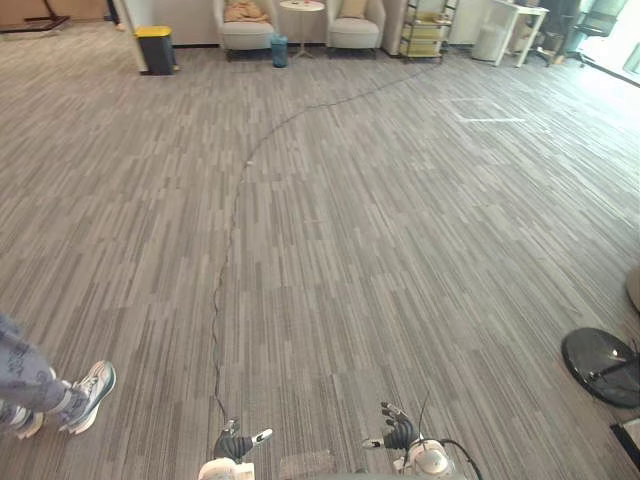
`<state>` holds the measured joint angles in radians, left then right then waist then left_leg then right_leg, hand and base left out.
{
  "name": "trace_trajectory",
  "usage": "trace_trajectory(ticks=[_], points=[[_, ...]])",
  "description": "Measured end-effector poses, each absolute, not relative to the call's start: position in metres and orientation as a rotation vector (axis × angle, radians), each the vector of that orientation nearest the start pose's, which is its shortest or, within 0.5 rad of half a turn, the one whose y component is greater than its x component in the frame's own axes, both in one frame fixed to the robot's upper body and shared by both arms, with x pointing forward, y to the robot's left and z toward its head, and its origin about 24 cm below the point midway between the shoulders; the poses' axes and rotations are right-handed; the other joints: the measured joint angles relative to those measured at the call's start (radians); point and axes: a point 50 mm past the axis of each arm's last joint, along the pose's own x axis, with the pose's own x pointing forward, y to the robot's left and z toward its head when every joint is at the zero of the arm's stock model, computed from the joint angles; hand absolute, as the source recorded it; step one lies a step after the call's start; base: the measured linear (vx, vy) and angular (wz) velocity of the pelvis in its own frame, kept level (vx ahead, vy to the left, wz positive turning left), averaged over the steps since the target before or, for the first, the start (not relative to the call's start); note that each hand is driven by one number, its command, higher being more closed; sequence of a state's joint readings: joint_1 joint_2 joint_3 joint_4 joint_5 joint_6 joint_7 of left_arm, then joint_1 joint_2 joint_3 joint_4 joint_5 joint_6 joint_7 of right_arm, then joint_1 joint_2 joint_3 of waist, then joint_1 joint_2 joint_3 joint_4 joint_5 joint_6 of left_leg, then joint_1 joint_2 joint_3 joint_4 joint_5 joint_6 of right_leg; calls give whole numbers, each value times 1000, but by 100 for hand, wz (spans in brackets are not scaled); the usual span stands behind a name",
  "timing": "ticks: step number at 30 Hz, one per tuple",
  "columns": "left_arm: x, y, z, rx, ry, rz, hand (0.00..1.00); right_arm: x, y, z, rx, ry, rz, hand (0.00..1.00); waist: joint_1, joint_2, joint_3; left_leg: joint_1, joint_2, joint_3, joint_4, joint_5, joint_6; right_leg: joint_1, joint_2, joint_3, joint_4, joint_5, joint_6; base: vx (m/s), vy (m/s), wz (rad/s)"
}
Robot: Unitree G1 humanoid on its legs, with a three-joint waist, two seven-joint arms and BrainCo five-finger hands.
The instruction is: Pick up cushions and gather them together orderly.
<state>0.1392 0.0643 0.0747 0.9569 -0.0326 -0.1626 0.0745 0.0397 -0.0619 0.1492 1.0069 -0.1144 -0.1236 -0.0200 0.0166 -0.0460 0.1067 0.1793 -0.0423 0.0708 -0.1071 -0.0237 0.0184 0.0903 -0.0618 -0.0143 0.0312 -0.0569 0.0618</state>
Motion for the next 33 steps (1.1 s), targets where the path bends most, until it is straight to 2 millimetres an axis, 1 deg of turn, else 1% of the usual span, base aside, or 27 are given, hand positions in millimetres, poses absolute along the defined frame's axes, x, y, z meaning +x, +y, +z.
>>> trace_trajectory(ticks=[1, 3, 5, 11, 17, 21, 24, 33], points=[[104, 193, -150, 34, 925, 217, 0, 129, -156, -150, -206, 924, 121, 0, -2, -2, 3, -5, -5, -9, -1, 2, 3, 1, -6, -9, 0, -6, 9, 4, 27, 21], [105, 193, -151, 35, 925, 215, 0, 126, -161, -152, -179, 946, 78, 0, -2, -2, 5, -6, -14, -24, -2, 5, 8, 3, -15, -20, 0, -3, 10, 26, 44, 23], [105, 193, -151, 35, 930, 215, 0, 122, -168, -154, -117, 975, 7, 0, -2, -1, 9, -4, -23, -27, -2, 7, 13, 16, -26, -29, -2, -6, 14, 24, 57, 15], [105, 195, -152, 40, 946, 215, 0, 119, -173, -155, 0, 985, -126, 0, -4, -2, 10, -2, -31, -24, 3, 2, 17, 16, -31, -26, -9, -5, 16, 38, 23, -1], [105, 194, -154, 44, 963, 213, 0, 110, -178, -159, 22, 1019, -174, 0, -5, 1, 12, 1, -26, -18, 2, 2, 16, 28, -27, -27, -17, -3, 14, -32, -25, 0], [105, 194, -154, 45, 966, 210, 0, 110, -179, -159, 43, 1019, -192, 0, -6, 4, 14, 12, -19, 5, -3, 0, 13, 27, -18, -6, -17, 0, 10, -67, -32, -15], [105, 193, -155, 56, 973, 194, 0, 110, -179, -159, 48, 1014, -197, 0, -11, 6, 14, 14, -18, 6, -3, -1, 11, 30, -18, -6, -20, 2, 11, -56, -28, -8], [106, 193, -155, 65, 975, 184, 0, 109, -182, -159, 61, 1016, -223, 0, -11, 7, 14, 14, -19, 8, -2, -6, 8, 36, -18, -5, -39, 10, 13, -4, -2, 0]])
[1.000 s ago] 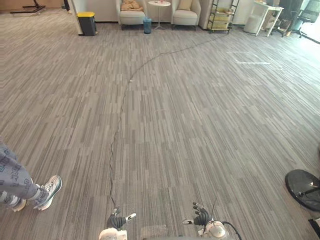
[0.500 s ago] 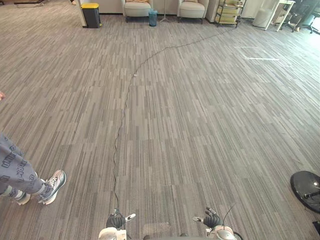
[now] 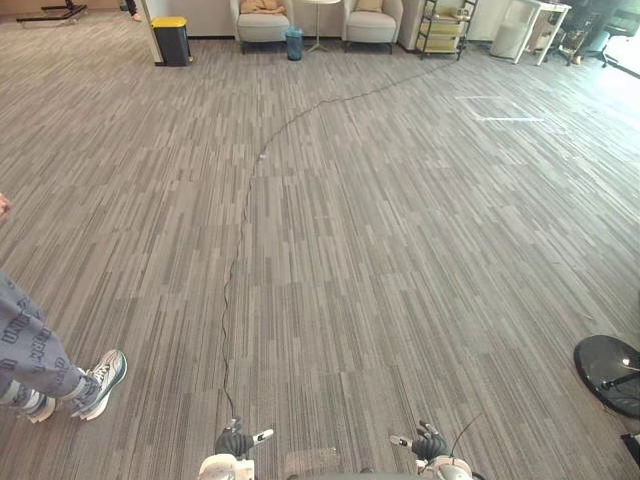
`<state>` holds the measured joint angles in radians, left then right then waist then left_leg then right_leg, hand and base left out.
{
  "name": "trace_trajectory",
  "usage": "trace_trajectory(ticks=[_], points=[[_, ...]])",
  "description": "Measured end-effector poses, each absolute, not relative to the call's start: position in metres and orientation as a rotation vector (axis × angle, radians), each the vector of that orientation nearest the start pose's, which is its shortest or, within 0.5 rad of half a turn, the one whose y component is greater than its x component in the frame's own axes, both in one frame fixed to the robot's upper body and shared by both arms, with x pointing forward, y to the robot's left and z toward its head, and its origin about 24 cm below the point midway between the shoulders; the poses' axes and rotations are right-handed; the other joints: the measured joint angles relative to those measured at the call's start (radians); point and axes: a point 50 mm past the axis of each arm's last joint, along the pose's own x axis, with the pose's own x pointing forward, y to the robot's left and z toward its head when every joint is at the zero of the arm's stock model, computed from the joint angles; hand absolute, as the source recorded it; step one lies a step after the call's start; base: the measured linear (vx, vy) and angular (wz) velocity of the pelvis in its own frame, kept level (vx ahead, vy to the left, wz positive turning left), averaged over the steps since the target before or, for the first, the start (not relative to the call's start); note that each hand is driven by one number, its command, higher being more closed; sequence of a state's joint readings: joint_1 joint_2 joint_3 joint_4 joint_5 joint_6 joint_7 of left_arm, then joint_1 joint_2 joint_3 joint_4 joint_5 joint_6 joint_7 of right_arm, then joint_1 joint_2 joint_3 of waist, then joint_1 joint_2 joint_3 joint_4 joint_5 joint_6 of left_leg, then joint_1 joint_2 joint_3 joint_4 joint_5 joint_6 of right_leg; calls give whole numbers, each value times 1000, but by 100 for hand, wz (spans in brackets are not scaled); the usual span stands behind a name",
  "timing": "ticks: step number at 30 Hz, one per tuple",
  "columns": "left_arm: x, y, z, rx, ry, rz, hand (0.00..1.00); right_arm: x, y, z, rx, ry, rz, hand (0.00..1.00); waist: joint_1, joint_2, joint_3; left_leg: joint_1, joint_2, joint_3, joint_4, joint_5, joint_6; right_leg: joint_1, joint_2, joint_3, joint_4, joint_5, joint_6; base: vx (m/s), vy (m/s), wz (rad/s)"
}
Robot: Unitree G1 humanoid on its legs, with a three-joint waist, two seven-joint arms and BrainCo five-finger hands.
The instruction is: Pick up cushions and gather them together orderly.
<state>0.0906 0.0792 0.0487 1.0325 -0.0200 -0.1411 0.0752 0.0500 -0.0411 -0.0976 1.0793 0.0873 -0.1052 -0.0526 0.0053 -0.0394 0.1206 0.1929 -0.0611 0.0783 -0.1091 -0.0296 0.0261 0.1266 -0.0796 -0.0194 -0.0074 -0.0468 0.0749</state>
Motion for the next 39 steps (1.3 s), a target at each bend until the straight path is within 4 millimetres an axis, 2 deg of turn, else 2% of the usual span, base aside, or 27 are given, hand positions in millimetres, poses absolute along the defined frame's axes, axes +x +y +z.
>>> trace_trajectory(ticks=[14, 18, 19, 21, 22, 23, 24, 25, 27, 29, 30, 31, 32, 34, 35, 36, 37, 38, 39], points=[[106, 192, -155, 64, 976, 180, 0, 107, -184, -159, 68, 1019, -245, 0, 0, 7, 2, -5, 7, 18, 4, -2, -3, -6, 7, 10, -5, 5, -6, -35, -35, -4], [105, 194, -155, 50, 977, 203, 0, 106, -184, -159, 77, 1013, -257, 0, 1, 9, 1, -32, 17, 16, 26, -29, -17, -60, 15, 10, 74, -44, -22, -16, -57, -1], [105, 198, -154, 31, 972, 235, 0, 106, -184, -158, 97, 1005, -277, 0, 1, 4, 4, -88, 22, 18, 140, -91, -22, -79, 14, 11, 117, -76, -29, 33, -82, 9], [107, 196, -151, -25, 947, 290, 0, 105, -186, -157, 103, 990, -293, 0, 10, 15, 12, -180, 61, 25, 385, -216, -25, -93, 33, 14, 187, -127, -44, 31, -59, 0], [106, 196, -151, -47, 940, 310, 0, 107, -189, -155, 98, 972, -297, 0, 11, 30, 17, -205, 80, 29, 456, -251, -32, -96, 45, 12, 213, -146, -52, 68, -50, -3], [105, 199, -150, -77, 928, 344, 0, 108, -189, -154, 98, 968, -297, 0, 12, 30, 22, -260, 107, 54, 598, -276, -46, -106, 53, 16, 259, -185, -66, 116, -60, 6], [107, 203, -147, -114, 899, 382, 0, 113, -188, -153, 100, 958, -296, 0, 17, 13, 31, -341, 135, 89, 751, -300, -56, -102, 50, 19, 271, -206, -76, 131, -57, 3], [110, 202, -145, -137, 882, 395, 0, 112, -189, -153, 99, 960, -299, 0, 24, 19, 37, -363, 153, 108, 777, -313, -56, -90, 47, 20, 268, -211, -77, 170, 0, -1], [112, 201, -144, -166, 865, 406, 0, 110, -192, -153, 98, 968, -315, 0, 41, 25, 47, -418, 177, 139, 765, -319, -54, -49, 18, 22, 258, -236, -62, 223, 90, -4], [113, 196, -143, -187, 855, 406, 0, 109, -194, -153, 98, 974, -322, 0, 54, 30, 45, -463, 172, 143, 652, -269, -63, -22, -20, 33, 238, -262, -32, 316, 219, -14], [114, 195, -142, -199, 840, 414, 0, 111, -195, -153, 95, 972, -320, 0, 59, 34, 43, -485, 168, 142, 582, -170, -77, -12, -42, 48, 219, -276, -11, 413, 315, -33], [112, 196, -143, -202, 840, 421, 0, 111, -194, -153, 89, 973, -316, 0, 63, 31, 38, -482, 147, 154, 568, -131, -52, 0, -59, 65, 190, -279, -5, 453, 320, -32], [111, 199, -143, -198, 839, 427, 0, 111, -192, -153, 89, 974, -310, 0, 60, 23, 18, -491, 126, 180, 571, -158, -34, 1, -70, 104, 171, -264, -21, 531, 292, -21], [110, 202, -142, -217, 835, 447, 0, 112, -188, -154, 113, 974, -318, 0, 62, 16, 18, -489, 114, 208, 590, -179, 6, 0, -83, 123, 184, -226, -23, 560, 254, -14], [109, 204, -143, -228, 838, 461, 0, 112, -185, -154, 127, 974, -319, 0, 66, 6, 13, -480, 102, 220, 613, -180, 8, 2, -102, 144, 201, -186, 4, 446, 224, -11], [109, 203, -143, -227, 839, 460, 0, 111, -184, -154, 135, 974, -324, 0, 66, 3, 11, -463, 95, 219, 605, -182, 9, 0, -103, 147, 231, -172, 20, 426, 204, -6], [108, 203, -143, -221, 844, 453, 0, 110, -185, -155, 149, 974, -341, 0, 68, -3, 7, -408, 76, 216, 565, -196, 23, -28, -104, 148, 349, -162, 41, 402, 155, 0], [108, 202, -144, -202, 857, 427, 0, 109, -185, -154, 153, 971, -347, 0, 62, -6, 0, -339, 59, 210, 505, -232, 26, -106, -97, 157, 566, -135, 111, 403, 139, 6], [109, 201, -144, -195, 858, 415, 0, 111, -186, -153, 152, 959, -347, 0, 59, -7, 1, -311, 54, 204, 483, -256, 27, -154, -92, 161, 668, -107, 153, 379, 100, 12]])
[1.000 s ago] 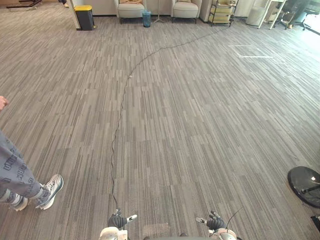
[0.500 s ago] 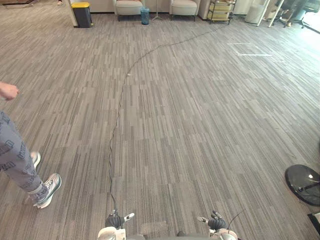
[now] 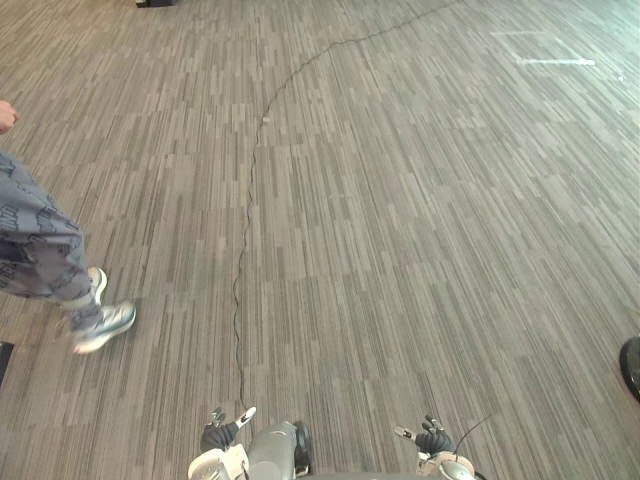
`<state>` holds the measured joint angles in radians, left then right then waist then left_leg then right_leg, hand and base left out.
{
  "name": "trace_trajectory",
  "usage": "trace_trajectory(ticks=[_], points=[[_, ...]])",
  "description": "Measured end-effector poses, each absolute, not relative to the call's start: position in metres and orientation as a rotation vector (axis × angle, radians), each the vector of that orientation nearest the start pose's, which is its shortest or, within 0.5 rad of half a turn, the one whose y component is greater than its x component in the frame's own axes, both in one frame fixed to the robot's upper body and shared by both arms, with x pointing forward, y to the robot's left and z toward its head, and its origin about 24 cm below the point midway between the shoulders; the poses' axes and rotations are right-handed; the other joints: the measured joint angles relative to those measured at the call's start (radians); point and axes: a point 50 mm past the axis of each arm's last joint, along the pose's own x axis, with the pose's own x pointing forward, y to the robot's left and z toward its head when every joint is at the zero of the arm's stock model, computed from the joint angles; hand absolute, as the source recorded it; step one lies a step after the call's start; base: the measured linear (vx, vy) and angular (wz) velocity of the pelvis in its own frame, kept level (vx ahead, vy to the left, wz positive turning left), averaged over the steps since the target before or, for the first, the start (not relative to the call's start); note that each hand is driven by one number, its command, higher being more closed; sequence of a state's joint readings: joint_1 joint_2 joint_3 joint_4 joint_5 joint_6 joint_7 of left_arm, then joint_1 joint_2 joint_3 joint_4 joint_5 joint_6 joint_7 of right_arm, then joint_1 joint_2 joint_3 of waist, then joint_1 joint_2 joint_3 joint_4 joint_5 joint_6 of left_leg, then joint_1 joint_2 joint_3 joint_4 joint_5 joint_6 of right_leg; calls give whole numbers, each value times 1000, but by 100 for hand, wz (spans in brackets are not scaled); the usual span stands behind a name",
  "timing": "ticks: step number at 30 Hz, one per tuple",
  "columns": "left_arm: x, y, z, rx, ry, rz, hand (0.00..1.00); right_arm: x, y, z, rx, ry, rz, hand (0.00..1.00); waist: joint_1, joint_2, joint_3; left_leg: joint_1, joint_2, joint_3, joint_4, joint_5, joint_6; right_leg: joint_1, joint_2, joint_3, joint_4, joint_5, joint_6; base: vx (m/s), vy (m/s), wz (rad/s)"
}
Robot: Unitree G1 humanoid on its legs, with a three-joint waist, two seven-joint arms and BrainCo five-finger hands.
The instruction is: Pick up cushions and gather them together orderly.
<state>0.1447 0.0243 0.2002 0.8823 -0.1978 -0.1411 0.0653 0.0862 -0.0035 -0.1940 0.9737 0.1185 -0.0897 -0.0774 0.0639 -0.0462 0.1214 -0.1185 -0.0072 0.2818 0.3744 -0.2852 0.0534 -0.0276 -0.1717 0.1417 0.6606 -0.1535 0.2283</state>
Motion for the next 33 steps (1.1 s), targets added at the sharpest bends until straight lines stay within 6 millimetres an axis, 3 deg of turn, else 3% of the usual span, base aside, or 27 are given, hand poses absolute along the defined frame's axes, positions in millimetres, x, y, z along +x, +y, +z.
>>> trace_trajectory(ticks=[1, 2, 4, 6, 9, 10, 11, 12, 13, 14, 15, 17, 18, 20, 22, 24, 25, 26, 28, 29, 30, 32, 33], points=[[115, 205, -142, -180, 847, 410, 0, 115, -183, -151, 160, 939, -343, 0, -2, -14, 23, 55, -18, -4, -16, -22, 4, -90, -2, 4, 226, 37, 17, 352, 52, 13], [113, 206, -144, -176, 861, 415, 0, 118, -184, -149, 160, 918, -341, 0, -10, -15, 36, 118, -20, -15, -25, -51, 5, -161, 10, -27, 396, 10, -31, 415, 24, 11], [113, 204, -144, -175, 870, 416, 0, 118, -187, -146, 156, 895, -343, 0, -16, -10, 39, 224, -9, -25, -74, -84, 5, -262, 46, -104, 500, -47, -99, 454, -36, 15], [117, 199, -144, -181, 869, 403, 0, 119, -190, -144, 156, 874, -349, 0, -28, 1, 42, 300, 16, -44, -125, -105, -12, -358, 77, -197, 444, -92, -130, 436, -54, 25], [122, 186, -146, -217, 878, 386, 0, 128, -197, -140, 164, 836, -373, 0, -56, 29, 58, 430, 69, -58, -202, -116, -30, -461, 133, -328, 131, -88, -191, 503, -89, 29], [123, 183, -147, -217, 883, 375, 0, 130, -196, -139, 166, 832, -368, 0, -69, 28, 60, 454, 75, -86, -201, -116, -30, -461, 158, -331, -9, -42, -220, 677, -169, 43], [124, 181, -148, -215, 890, 367, 0, 129, -194, -141, 167, 843, -363, 0, -71, 24, 58, 484, 76, -121, -198, -117, -32, -438, 175, -317, -205, 55, -248, 763, -213, 44], [126, 173, -150, -229, 906, 353, 0, 136, -199, -138, 162, 825, -369, 0, -72, 71, 64, 520, 117, -170, -182, -104, -55, -407, 203, -349, -215, 160, -319, 778, -205, 36], [130, 171, -149, -234, 895, 344, 0, 140, -200, -137, 155, 817, -365, 0, -72, 81, 64, 502, 128, -186, -159, -76, -92, -408, 205, -351, -188, 122, -342, 907, -245, 43], [137, 163, -147, -251, 879, 324, 0, 141, -202, -136, 161, 816, -376, 0, -71, 87, 70, 487, 124, -221, -109, 1, -118, -403, 191, -360, -133, 55, -343, 848, -247, 49], [137, 164, -147, -250, 879, 322, 0, 140, -204, -137, 160, 822, -379, 0, -74, 99, 77, 411, 132, -266, 104, 131, -108, -334, 198, -373, -142, -14, -344, 827, -263, 40], [137, 168, -146, -260, 873, 347, 0, 140, -205, -136, 155, 821, -380, 0, -69, 114, 85, 293, 158, -301, 367, 222, -142, -251, 224, -373, -204, -33, -352, 620, -178, 10], [137, 172, -145, -265, 862, 370, 0, 139, -204, -137, 154, 834, -377, 0, -58, 114, 90, 182, 196, -280, 586, 178, -158, -157, 259, -365, -274, -41, -361, 595, -147, -9], [138, 180, -142, -251, 835, 386, 0, 138, -194, -140, 156, 854, -345, 0, -34, 87, 104, 72, 231, -224, 717, 109, -149, -19, 277, -345, -357, -58, -376, 499, -114, -20], [142, 184, -137, -235, 798, 385, 0, 134, -185, -143, 162, 876, -318, 0, -13, 64, 94, -47, 239, -166, 700, 54, -135, 78, 277, -312, -429, -75, -373, 443, -100, -33], [145, 182, -134, -233, 779, 374, 0, 136, -181, -143, 162, 877, -304, 0, -2, 59, 94, -135, 235, -99, 565, 16, -116, 163, 272, -283, -492, -85, -355, 570, -19, -34], [146, 180, -133, -229, 772, 364, 0, 137, -180, -143, 167, 880, -303, 0, 1, 63, 92, -172, 197, -72, 415, 9, -110, 215, 256, -261, -518, -95, -344, 645, 92, -42], [147, 180, -132, -228, 765, 360, 0, 138, -181, -143, 171, 881, -308, 0, 7, 61, 92, -194, 129, -78, 205, 40, -103, 252, 223, -233, -542, -109, -331, 557, 116, -55], [145, 179, -132, -225, 758, 356, 0, 141, -182, -143, 164, 878, -307, 0, 28, 68, 88, -228, 77, -103, -44, 143, -126, 291, 198, -165, -585, -129, -308, 502, 185, -93], [144, 180, -132, -224, 755, 360, 0, 140, -182, -144, 162, 887, -304, 0, 43, 68, 87, -246, 69, -119, -66, 206, -122, 311, 189, -132, -599, -147, -298, 715, 335, -128], [141, 190, -132, -203, 754, 374, 0, 135, -170, -148, 186, 920, -286, 0, 56, 31, 69, -244, 30, -125, -30, 291, -59, 332, 142, -77, -583, -193, -275, 619, 271, -87], [142, 196, -131, -190, 749, 381, 0, 128, -165, -151, 205, 938, -292, 0, 45, -1, 59, -251, 18, -98, 40, 224, -15, 307, 107, -57, -502, -201, -256, 601, 208, -43], [141, 198, -131, -186, 753, 386, 0, 122, -164, -153, 209, 953, -296, 0, 47, -16, 56, -224, 11, -78, 89, 170, -2, 276, 98, -29, -361, -198, -249, 674, 237, -40]])
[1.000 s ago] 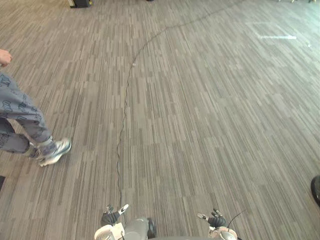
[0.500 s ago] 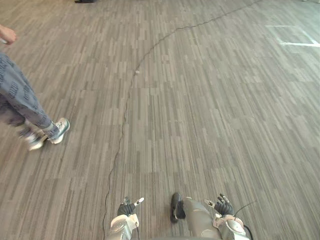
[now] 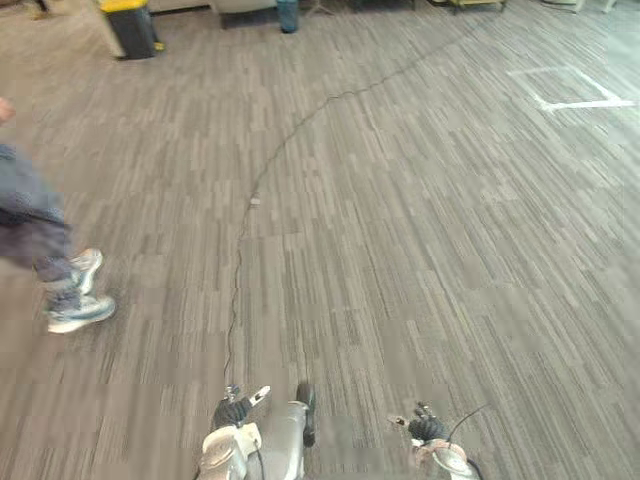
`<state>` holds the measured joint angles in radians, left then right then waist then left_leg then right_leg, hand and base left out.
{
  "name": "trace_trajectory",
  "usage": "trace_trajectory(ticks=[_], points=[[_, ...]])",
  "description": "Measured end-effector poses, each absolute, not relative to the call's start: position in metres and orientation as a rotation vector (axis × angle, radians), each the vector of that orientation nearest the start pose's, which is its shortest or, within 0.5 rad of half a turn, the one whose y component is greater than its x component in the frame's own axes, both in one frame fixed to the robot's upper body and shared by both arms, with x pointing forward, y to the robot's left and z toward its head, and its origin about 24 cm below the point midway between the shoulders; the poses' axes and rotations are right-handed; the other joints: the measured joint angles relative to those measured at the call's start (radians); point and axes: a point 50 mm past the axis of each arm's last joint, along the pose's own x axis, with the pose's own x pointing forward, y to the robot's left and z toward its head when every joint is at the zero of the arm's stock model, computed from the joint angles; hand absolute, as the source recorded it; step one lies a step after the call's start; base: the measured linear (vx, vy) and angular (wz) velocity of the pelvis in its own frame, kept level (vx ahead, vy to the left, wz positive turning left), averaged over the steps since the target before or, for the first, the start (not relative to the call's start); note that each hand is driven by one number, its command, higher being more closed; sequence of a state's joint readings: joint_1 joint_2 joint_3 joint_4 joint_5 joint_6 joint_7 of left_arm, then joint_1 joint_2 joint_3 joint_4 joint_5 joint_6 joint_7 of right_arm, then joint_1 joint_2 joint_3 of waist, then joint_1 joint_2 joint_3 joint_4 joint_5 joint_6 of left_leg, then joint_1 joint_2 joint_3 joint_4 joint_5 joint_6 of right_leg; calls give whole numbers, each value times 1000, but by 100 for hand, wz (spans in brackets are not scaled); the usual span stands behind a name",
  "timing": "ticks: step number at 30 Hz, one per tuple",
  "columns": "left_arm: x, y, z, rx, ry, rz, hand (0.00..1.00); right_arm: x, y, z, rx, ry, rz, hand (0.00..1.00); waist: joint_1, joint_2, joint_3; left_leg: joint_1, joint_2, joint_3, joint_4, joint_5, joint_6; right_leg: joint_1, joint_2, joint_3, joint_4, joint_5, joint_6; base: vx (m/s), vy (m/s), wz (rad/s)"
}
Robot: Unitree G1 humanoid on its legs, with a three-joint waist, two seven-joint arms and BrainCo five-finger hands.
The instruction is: Pick up cushions and gather them together orderly.
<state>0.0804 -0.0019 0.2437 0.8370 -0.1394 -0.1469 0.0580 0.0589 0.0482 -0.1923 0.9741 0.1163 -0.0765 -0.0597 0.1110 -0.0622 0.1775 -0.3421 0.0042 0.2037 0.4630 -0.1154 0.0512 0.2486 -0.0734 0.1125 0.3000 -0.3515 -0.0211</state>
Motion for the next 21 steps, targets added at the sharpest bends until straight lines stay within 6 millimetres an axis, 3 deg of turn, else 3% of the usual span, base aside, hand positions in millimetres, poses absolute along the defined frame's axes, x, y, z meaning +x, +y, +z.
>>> trace_trajectory(ticks=[1, 2, 3, 4, 5, 7, 9, 10, 12, 13, 14, 15, 16, 17, 18, 19, 20, 21], points=[[141, 200, -131, -177, 755, 385, 0, 121, -163, -152, 212, 951, -296, 0, 2, -13, -1, 44, -6, 16, 7, -45, 4, -55, -2, 14, 174, 18, 38, 646, 254, -47], [140, 201, -132, -168, 760, 381, 0, 122, -161, -151, 215, 942, -292, 0, -3, -21, 1, 90, -11, 28, 4, -88, 7, -133, -5, 14, 374, 82, 131, 699, 292, -47], [140, 203, -133, -155, 778, 374, 0, 124, -160, -150, 209, 929, -282, 0, -9, -24, 8, 162, -21, 33, -1, -136, 5, -238, -22, -3, 617, 129, 184, 544, 221, -37], [140, 202, -135, -153, 788, 372, 0, 126, -161, -149, 202, 917, -280, 0, -12, -26, 10, 204, -24, 35, -8, -156, 1, -278, -28, -22, 701, 123, 173, 639, 237, -32], [139, 199, -135, -151, 795, 359, 0, 128, -164, -146, 188, 891, -274, 0, -26, -14, 14, 296, -24, 42, -42, -190, -4, -357, -39, -79, 787, 102, 139, 500, 147, -21], [140, 193, -136, -157, 798, 342, 0, 131, -165, -142, 182, 854, -267, 0, -42, -7, 11, 412, -15, 47, -120, -226, -3, -452, -36, -170, 767, 67, 106, 500, 110, -13], [137, 186, -140, -165, 824, 322, 0, 138, -170, -137, 175, 811, -275, 0, -66, 4, 11, 549, 13, 74, -214, -246, -45, -588, -15, -322, 534, 47, 71, 624, 85, -22], [137, 185, -141, -167, 830, 320, 0, 138, -171, -137, 171, 809, -274, 0, -69, 7, 12, 572, 17, 82, -232, -249, -52, -597, -9, -349, 470, 56, 61, 639, 71, -25], [138, 175, -143, -184, 845, 301, 0, 140, -179, -136, 149, 807, -280, 0, -87, 24, 14, 678, 36, 89, -308, -265, -86, -638, 53, -444, 110, 190, -2, 664, 44, -2], [138, 173, -143, -185, 848, 294, 0, 139, -181, -136, 144, 810, -283, 0, -93, 26, 15, 697, 36, 84, -315, -272, -97, -645, 68, -448, 45, 228, -17, 965, 8, 12], [135, 169, -145, -183, 867, 281, 0, 138, -183, -137, 137, 819, -284, 0, -105, 27, 15, 741, 34, 70, -315, -287, -124, -648, 95, -460, -46, 296, -75, 846, -21, 12], [133, 167, -147, -183, 879, 277, 0, 137, -186, -137, 130, 821, -286, 0, -116, 39, 13, 765, 44, 48, -304, -293, -136, -644, 110, -447, -40, 397, -149, 1040, -57, 5], [133, 166, -148, -191, 888, 279, 0, 137, -193, -137, 115, 823, -296, 0, -119, 78, -3, 767, 88, 26, -250, -286, -150, -642, 130, -475, 7, 424, -202, 869, -82, 0], [137, 163, -146, -200, 880, 281, 0, 137, -197, -136, 104, 823, -306, 0, -115, 102, 6, 718, 120, 10, -102, -220, -202, -626, 146, -473, 56, 365, -202, 850, -101, -8], [142, 163, -144, -206, 867, 285, 0, 137, -198, -136, 99, 823, -307, 0, -119, 103, 12, 673, 121, -7, 16, -136, -164, -599, 152, -467, 68, 334, -196, 802, -140, -22], [142, 161, -145, -216, 870, 289, 0, 138, -201, -134, 89, 813, -308, 0, -122, 118, 29, 590, 136, -35, 240, 82, -135, -517, 167, -434, 36, 298, -187, 765, -109, -43], [141, 163, -144, -210, 865, 291, 0, 140, -204, -133, 75, 806, -305, 0, -123, 140, 46, 479, 177, -47, 498, 79, -139, -415, 205, -397, -15, 271, -186, 744, -84, -67], [143, 166, -143, -211, 850, 300, 0, 141, -202, -133, 68, 812, -290, 0, -116, 145, 49, 415, 196, -44, 617, 28, -122, -355, 223, -363, -41, 257, -192, 708, -17, -102]])
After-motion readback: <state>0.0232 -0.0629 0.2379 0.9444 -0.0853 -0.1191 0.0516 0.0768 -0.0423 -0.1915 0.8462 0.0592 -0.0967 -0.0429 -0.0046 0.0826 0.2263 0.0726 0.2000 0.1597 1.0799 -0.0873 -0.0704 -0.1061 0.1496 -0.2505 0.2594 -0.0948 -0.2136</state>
